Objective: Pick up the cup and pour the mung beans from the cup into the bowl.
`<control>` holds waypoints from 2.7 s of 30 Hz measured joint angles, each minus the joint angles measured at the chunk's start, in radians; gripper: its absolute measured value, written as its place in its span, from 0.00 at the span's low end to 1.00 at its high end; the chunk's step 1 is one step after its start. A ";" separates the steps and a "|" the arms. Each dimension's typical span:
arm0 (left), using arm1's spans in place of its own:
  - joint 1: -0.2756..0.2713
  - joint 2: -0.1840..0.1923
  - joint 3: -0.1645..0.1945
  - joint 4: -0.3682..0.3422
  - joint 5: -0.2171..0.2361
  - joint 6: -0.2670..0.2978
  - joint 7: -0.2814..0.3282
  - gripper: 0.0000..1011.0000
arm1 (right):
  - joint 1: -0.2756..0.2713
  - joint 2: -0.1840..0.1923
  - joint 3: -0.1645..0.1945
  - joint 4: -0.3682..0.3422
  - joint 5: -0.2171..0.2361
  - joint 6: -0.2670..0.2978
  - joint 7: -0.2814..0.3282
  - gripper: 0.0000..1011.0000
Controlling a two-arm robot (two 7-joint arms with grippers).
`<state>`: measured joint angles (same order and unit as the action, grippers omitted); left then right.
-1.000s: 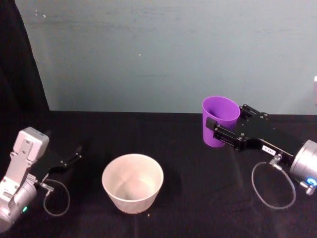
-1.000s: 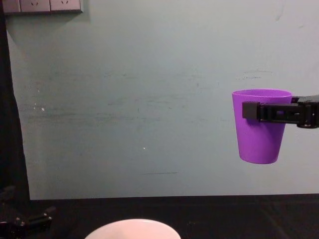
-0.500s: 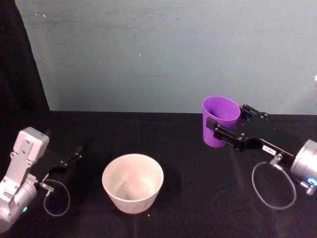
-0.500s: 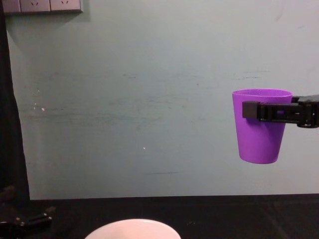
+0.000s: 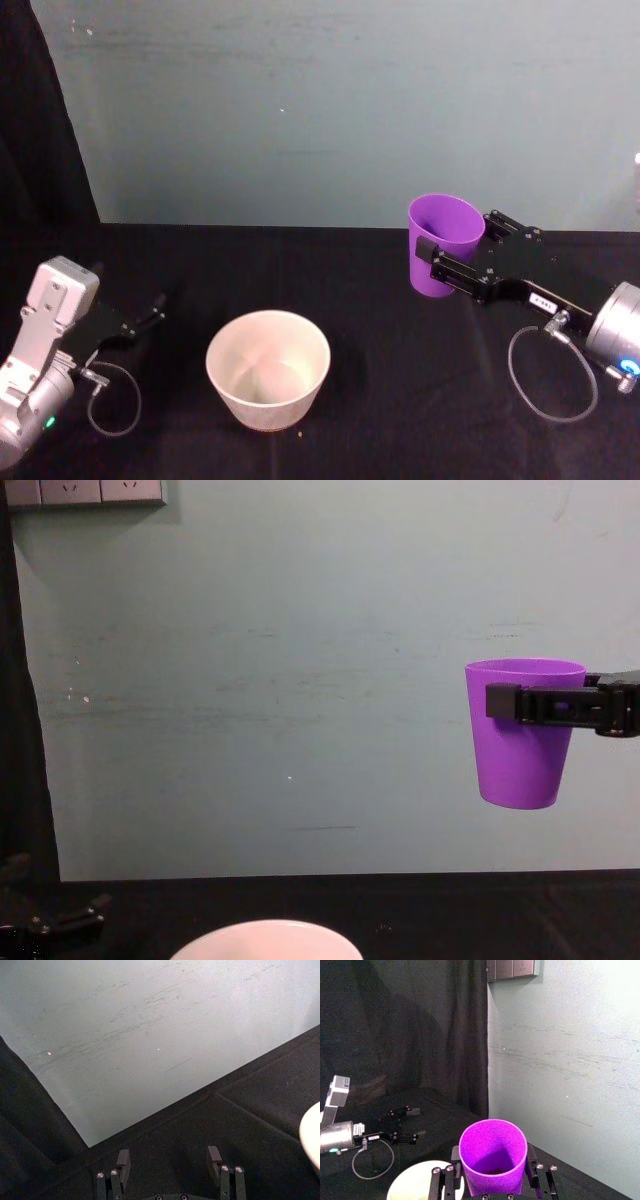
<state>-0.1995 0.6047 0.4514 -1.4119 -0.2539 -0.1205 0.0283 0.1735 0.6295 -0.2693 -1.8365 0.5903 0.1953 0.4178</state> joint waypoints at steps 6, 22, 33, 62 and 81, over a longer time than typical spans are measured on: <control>0.000 0.000 0.000 0.000 0.000 0.000 0.000 0.99 | 0.000 0.000 0.000 0.000 0.000 0.000 0.000 0.73; 0.000 0.000 0.000 0.000 0.000 0.000 0.000 0.99 | 0.000 0.000 0.000 0.000 -0.001 0.000 0.000 0.73; 0.000 0.000 0.000 0.000 0.000 0.000 0.000 0.99 | 0.000 0.000 0.000 0.000 -0.001 0.000 0.000 0.73; 0.000 0.000 0.000 0.000 0.000 0.000 0.000 0.99 | 0.000 0.000 0.000 0.000 -0.001 0.000 0.000 0.73; 0.000 0.000 0.000 0.000 0.000 0.000 0.000 0.99 | 0.000 0.000 0.000 0.000 -0.001 0.000 0.000 0.73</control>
<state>-0.1995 0.6047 0.4514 -1.4120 -0.2539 -0.1205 0.0283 0.1736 0.6291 -0.2693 -1.8364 0.5892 0.1949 0.4178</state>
